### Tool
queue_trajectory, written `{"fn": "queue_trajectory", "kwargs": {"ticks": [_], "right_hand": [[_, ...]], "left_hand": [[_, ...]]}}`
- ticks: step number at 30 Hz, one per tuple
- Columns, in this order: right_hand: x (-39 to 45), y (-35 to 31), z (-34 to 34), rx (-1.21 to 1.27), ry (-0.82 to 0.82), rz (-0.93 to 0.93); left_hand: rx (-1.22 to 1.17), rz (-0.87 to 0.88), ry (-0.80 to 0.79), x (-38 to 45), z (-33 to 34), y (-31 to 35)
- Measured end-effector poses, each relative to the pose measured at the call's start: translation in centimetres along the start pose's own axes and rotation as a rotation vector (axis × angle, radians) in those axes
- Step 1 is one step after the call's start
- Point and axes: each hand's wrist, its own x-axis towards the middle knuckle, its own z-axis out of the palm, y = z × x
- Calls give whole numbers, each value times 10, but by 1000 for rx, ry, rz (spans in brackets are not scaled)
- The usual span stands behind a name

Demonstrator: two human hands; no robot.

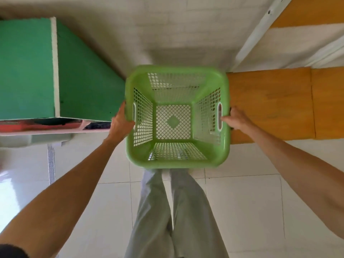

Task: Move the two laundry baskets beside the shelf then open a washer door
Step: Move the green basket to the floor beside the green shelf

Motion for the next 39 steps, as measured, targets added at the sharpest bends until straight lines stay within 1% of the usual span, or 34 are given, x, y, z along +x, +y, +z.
{"fn": "queue_trajectory", "kwargs": {"ticks": [6, 11, 16, 19, 22, 27, 29, 33, 36, 39], "right_hand": [[71, -4, 40, -82, 48, 5], [109, -13, 59, -125, 82, 20], [132, -33, 58, -153, 129, 49], [139, -40, 54, -188, 163, 61], [139, -40, 56, -181, 163, 82], [139, -39, 57, -200, 154, 63], [135, -41, 55, -183, 163, 39], [104, -47, 46, -174, 138, -41], [50, -65, 24, -163, 115, -75], [-11, -80, 3, -128, 95, -127]], "left_hand": [[64, -45, -1, 66, 42, -46], [42, -42, 6, 102, 60, -77], [50, -65, 46, 134, 62, -83], [54, -86, 41, 145, 63, -82], [63, -110, 17, 146, 62, -81], [74, -110, -57, 146, 56, -80], [82, -113, -84, 143, 53, -76], [96, -59, -152, 119, 33, -56], [170, -34, -165, 76, 0, -17], [166, 12, -182, 20, -41, 24]]}}
